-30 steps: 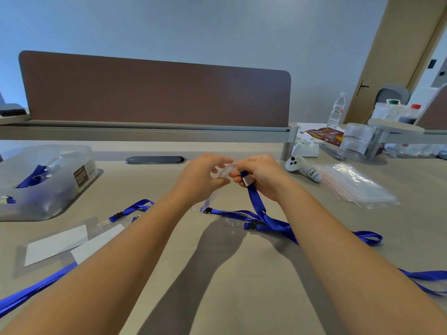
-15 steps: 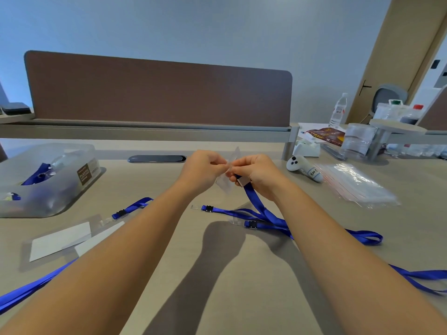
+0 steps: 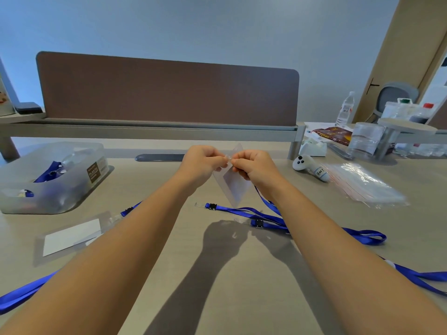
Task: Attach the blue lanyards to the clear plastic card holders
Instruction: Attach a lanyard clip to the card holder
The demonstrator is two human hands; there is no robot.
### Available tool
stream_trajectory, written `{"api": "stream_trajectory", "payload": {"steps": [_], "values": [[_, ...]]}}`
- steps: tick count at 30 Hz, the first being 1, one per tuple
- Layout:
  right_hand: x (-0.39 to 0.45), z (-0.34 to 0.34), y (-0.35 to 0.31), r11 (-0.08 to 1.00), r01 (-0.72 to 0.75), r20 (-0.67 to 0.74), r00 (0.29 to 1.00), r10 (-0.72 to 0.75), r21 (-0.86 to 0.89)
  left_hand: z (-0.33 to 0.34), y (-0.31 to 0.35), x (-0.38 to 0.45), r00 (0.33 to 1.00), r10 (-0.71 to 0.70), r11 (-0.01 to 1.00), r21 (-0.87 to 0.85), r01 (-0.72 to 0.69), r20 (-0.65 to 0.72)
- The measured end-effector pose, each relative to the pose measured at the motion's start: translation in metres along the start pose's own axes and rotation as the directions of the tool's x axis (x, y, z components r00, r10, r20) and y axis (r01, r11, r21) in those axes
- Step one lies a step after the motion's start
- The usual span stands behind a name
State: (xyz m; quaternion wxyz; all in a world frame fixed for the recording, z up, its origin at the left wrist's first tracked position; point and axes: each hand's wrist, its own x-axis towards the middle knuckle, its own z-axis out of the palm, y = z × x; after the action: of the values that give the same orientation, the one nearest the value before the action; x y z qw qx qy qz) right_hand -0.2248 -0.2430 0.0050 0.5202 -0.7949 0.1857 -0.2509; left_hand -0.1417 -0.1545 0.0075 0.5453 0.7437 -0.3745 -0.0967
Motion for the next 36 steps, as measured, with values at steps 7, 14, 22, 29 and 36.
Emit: {"api": "stream_trajectory", "payload": {"steps": [7,14,22,29,36], "values": [[0.001,0.006,-0.002,1.0,0.011,0.008,1.0,-0.011,0.004,-0.004,0.002,0.0,0.994,-0.109,0.99,-0.092,0.111,0.027],[0.004,0.003,-0.011,0.996,-0.032,0.071,0.997,0.026,0.088,-0.013,-0.003,-0.009,0.997,0.03,0.994,-0.107,-0.022,0.073],[0.004,0.0,-0.01,0.999,-0.04,0.162,0.986,0.034,0.03,-0.024,-0.014,-0.011,0.953,0.194,0.98,0.08,-0.18,-0.232],[0.04,-0.013,0.012,0.983,-0.061,-0.013,0.998,0.06,-0.172,-0.035,-0.023,0.02,0.893,0.273,0.96,0.155,-0.231,-0.357],[0.109,-0.037,0.042,0.915,-0.186,-0.235,0.966,0.105,-0.358,-0.03,-0.041,0.081,0.917,0.275,0.936,0.299,-0.186,-0.289]]}}
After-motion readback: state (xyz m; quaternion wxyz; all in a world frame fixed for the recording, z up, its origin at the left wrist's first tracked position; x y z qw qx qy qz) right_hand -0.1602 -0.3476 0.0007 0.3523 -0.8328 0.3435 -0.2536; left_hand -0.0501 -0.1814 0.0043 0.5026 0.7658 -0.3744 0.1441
